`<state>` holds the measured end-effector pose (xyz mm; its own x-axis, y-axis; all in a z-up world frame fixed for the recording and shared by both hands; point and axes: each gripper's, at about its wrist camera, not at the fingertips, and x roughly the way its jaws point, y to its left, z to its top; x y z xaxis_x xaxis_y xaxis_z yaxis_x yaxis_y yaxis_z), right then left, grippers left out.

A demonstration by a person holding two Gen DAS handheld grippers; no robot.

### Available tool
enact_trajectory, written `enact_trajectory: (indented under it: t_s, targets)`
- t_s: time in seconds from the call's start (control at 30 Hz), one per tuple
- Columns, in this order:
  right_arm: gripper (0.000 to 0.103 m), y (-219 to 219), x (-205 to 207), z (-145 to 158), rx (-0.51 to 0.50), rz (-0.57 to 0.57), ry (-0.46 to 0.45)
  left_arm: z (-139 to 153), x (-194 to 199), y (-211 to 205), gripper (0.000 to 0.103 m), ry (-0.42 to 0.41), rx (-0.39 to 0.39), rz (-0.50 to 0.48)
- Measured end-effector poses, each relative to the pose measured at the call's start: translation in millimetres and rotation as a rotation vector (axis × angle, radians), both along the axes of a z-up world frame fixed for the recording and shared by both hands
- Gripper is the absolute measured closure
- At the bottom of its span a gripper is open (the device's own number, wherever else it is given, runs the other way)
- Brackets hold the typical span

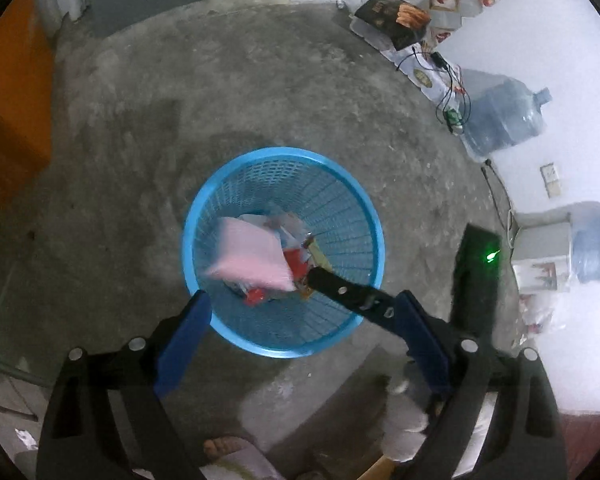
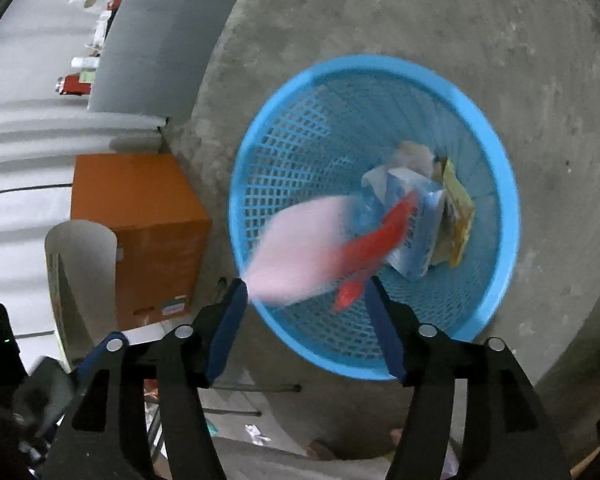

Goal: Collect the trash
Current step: 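Carry pad and red packet to the blue wastebasket and open both grippers, then move both empty grippers back toward the table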

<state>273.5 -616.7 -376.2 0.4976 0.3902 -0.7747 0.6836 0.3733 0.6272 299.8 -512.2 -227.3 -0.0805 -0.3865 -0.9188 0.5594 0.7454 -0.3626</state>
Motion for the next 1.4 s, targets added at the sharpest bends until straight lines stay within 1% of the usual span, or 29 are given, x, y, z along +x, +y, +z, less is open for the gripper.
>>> enact_trajectory:
  t_s: [0.1,0.23,0.3,0.37,0.4,0.47,0.57,0.6,0.63,0.7,0.73,0.77,0.83,0.9,0.97,1.0,1.03,1.17,1.2,1.27,1.3,1.4]
  targets:
    - [0.042,1,-5,0,0.007,-0.022,-0.017,4,0,5,0.013,-0.016,-0.021,0.008]
    - [0.042,-5,-13,19,-0.045,-0.037,-0.055,24,0,15,0.013,-0.049,-0.065,0.027]
    - [0.042,-8,-20,33,-0.075,-0.052,-0.083,45,-2,25,0.013,-0.069,-0.104,0.031]
    - [0.042,-7,-31,56,-0.122,-0.074,-0.135,65,-5,37,0.013,-0.089,-0.144,0.031]
    - [0.042,-4,-40,73,-0.148,-0.089,-0.170,82,-9,46,0.013,-0.111,-0.170,0.030]
    - [0.042,5,-54,98,-0.199,-0.108,-0.214,109,-15,64,0.013,-0.143,-0.219,0.028]
    - [0.041,35,-84,145,-0.317,-0.124,-0.277,152,-31,95,0.013,-0.214,-0.275,0.015]
    - [0.038,45,-90,157,-0.350,-0.124,-0.289,170,-42,111,0.013,-0.251,-0.302,0.007]
    - [0.035,61,-102,175,-0.405,-0.125,-0.306,181,-50,121,0.013,-0.282,-0.308,0.004]
    - [0.025,89,-117,199,-0.502,-0.122,-0.320,205,-71,148,0.013,-0.359,-0.309,-0.002]
    - [0.022,107,-126,215,-0.559,-0.107,-0.333,218,-85,166,0.013,-0.404,-0.305,-0.008]
    - [0.017,122,-130,225,-0.609,-0.090,-0.341,228,-97,183,0.013,-0.442,-0.298,-0.008]
    - [0.008,155,-140,252,-0.721,-0.039,-0.367,243,-119,215,0.013,-0.499,-0.300,0.010]
    - [0.008,178,-143,273,-0.816,0.015,-0.382,254,-137,245,0.013,-0.532,-0.313,0.016]
    - [0.008,199,-148,297,-0.889,0.059,-0.424,265,-153,282,0.013,-0.575,-0.319,0.056]
    - [0.008,203,-152,304,-0.899,0.061,-0.443,269,-160,304,0.013,-0.596,-0.315,0.088]
    - [0.008,212,-157,317,-0.902,0.067,-0.482,272,-164,318,0.013,-0.601,-0.310,0.110]
    - [0.008,236,-173,344,-0.888,0.114,-0.590,279,-177,394,0.013,-0.620,-0.299,0.256]
    - [0.008,240,-175,347,-0.890,0.124,-0.606,279,-181,412,0.013,-0.629,-0.289,0.291]
    - [0.008,250,-180,356,-0.900,0.147,-0.636,279,-192,457,0.013,-0.681,-0.250,0.386]
    - [0.008,255,-183,360,-0.898,0.162,-0.660,279,-196,472,0.013,-0.698,-0.234,0.413]
    - [0.008,273,-177,368,-0.863,0.188,-0.700,273,-210,522,0.013,-0.740,-0.164,0.514]
